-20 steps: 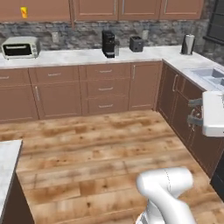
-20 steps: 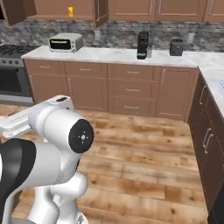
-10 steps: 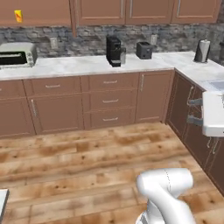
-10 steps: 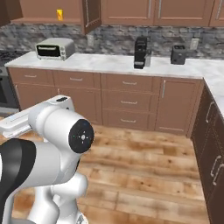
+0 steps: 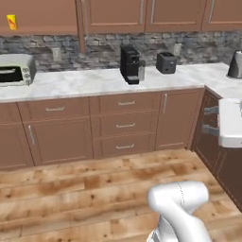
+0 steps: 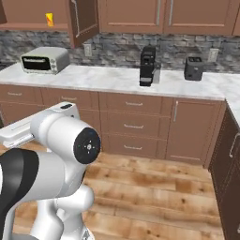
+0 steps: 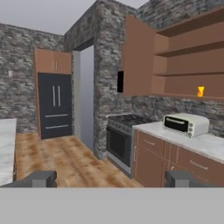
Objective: Open the cabinet directly in front. Then move the liquor and the cup to the dining counter with the candle on it.
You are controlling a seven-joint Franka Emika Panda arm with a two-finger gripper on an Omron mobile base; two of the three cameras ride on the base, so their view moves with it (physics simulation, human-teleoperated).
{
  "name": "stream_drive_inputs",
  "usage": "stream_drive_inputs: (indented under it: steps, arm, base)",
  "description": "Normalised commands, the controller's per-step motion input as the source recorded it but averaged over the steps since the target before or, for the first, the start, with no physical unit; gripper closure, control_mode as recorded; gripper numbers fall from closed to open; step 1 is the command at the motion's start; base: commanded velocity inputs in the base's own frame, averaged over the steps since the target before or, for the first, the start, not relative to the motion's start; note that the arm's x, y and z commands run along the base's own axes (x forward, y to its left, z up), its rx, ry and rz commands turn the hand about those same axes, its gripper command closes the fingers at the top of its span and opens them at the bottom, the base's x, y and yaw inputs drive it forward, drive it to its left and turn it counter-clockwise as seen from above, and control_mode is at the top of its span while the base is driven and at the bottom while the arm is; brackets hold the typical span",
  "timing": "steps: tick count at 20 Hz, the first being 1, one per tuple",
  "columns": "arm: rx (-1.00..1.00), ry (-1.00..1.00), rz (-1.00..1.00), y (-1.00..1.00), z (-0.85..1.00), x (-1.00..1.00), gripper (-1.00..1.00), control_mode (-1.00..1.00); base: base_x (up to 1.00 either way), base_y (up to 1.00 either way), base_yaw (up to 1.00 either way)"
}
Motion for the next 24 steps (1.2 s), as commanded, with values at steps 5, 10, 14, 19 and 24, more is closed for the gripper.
stream_drive_inputs:
  steps: [5, 10, 14, 19, 24]
  arm:
    - [0.00, 0.00, 0.00, 0.00, 0.00, 0.00, -1.00, 1.00]
    - [0.00, 0.00, 0.00, 0.00, 0.00, 0.00, -1.00, 1.00]
    - [0.00, 0.00, 0.00, 0.00, 0.00, 0.00, -1.00, 1.00]
    - [0.00, 0.00, 0.00, 0.00, 0.00, 0.00, -1.00, 1.00]
    - [0.00, 0.00, 0.00, 0.00, 0.00, 0.00, -1.00, 1.00]
  base:
    - [0.89, -0.01, 0.00]
    - [0.69, 0.01, 0.00]
    - [0.28, 0.40, 0.00]
    - [0.22, 0.77, 0.00]
    - [0.13, 0.98, 0.00]
